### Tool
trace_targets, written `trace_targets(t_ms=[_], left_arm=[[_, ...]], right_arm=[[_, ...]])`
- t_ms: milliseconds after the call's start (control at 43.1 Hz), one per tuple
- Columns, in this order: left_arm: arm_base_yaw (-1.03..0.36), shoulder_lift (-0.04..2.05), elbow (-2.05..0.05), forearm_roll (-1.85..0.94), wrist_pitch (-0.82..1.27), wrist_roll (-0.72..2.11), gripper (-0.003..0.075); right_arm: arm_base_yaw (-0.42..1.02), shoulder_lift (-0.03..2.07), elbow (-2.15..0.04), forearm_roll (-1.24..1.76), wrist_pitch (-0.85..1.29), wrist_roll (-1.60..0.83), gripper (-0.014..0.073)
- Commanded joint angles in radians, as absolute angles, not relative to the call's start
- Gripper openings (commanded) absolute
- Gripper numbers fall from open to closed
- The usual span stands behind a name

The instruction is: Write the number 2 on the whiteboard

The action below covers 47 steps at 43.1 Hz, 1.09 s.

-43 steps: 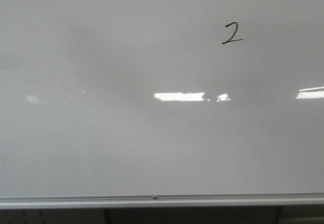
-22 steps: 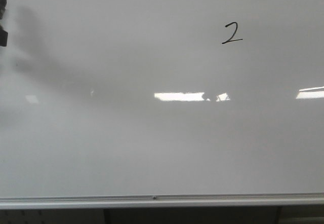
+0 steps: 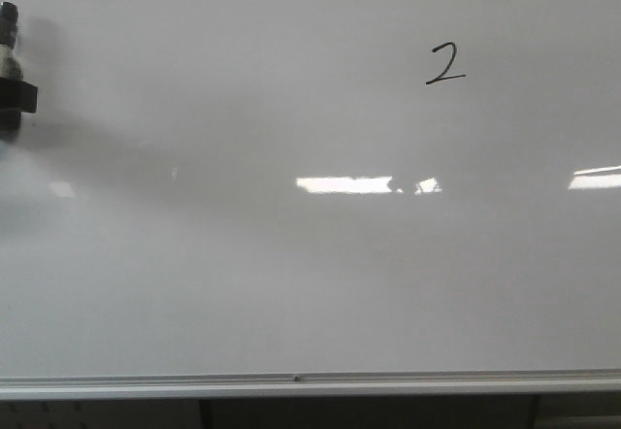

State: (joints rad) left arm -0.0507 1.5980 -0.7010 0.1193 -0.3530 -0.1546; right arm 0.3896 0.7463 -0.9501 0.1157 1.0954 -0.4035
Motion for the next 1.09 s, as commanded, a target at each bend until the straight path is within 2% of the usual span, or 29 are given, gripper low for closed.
trace_targets(t_ms=[0, 46, 116, 348, 487, 743, 1068], left_arm=[[-0.05, 1.571, -0.725, 0.113, -0.423, -0.167, 0.0375], [-0.05, 1.564, -0.725, 0.113, -0.412, -0.167, 0.0424], [-0.05, 1.541, -0.725, 0.113, -0.375, -0.165, 0.0448], [-0.05, 1.389, -0.727, 0.117, -0.161, -0.165, 0.0446], [-0.05, 1.242, -0.763, 0.131, 0.075, -0.165, 0.044], [-0.054, 0.969, -0.902, 0.131, 0.522, -0.163, 0.044], [-0.183, 0.677, -0.924, 0.057, 0.76, -0.104, 0.044]], right_arm=[[0.382, 0.745, -0.982, 0.117, 1.042, -0.4, 0.0614], [0.382, 0.745, -0.982, 0.117, 1.042, -0.4, 0.0614], [0.382, 0.745, -0.982, 0.117, 1.043, -0.4, 0.0614], [0.382, 0.745, -0.982, 0.12, 1.049, -0.399, 0.0614], [0.382, 0.745, -0.982, 0.106, 1.053, -0.366, 0.0614], [0.382, 0.741, -0.982, 0.0, 1.1, -0.035, 0.0614], [0.382, 0.59, -0.98, -0.006, 1.055, 0.007, 0.0614]])
